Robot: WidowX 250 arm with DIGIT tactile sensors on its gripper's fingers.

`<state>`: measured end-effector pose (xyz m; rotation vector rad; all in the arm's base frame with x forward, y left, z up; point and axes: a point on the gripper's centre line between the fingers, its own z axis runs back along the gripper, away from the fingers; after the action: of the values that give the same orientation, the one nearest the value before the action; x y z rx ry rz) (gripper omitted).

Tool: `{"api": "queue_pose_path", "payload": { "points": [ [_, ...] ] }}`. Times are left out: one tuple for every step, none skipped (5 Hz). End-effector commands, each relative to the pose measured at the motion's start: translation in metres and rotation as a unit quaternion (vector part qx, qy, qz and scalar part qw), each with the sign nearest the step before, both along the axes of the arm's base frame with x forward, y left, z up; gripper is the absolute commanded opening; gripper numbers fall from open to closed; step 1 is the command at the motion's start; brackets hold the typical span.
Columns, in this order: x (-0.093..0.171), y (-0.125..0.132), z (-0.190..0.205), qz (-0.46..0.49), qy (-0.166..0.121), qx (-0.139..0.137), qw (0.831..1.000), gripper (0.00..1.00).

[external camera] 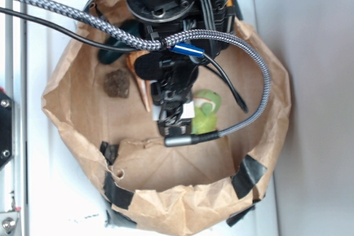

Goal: Grab the green animal.

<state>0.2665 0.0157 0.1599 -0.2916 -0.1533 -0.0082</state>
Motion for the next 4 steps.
{"api": "queue_pose_path", "payload": {
  "points": [
    [0.005,-0.014,-0.061,-0.027,0.021,0.063,0.997,1.00],
    [0.012,-0.029,-0.101,-0.031,0.018,0.104,0.994,1.00],
    [0.028,-0.033,-0.121,-0.013,0.031,0.113,0.993,1.00],
    [0.029,-0.041,-0.123,-0.008,0.029,0.107,0.994,1.00]
  ]
}}
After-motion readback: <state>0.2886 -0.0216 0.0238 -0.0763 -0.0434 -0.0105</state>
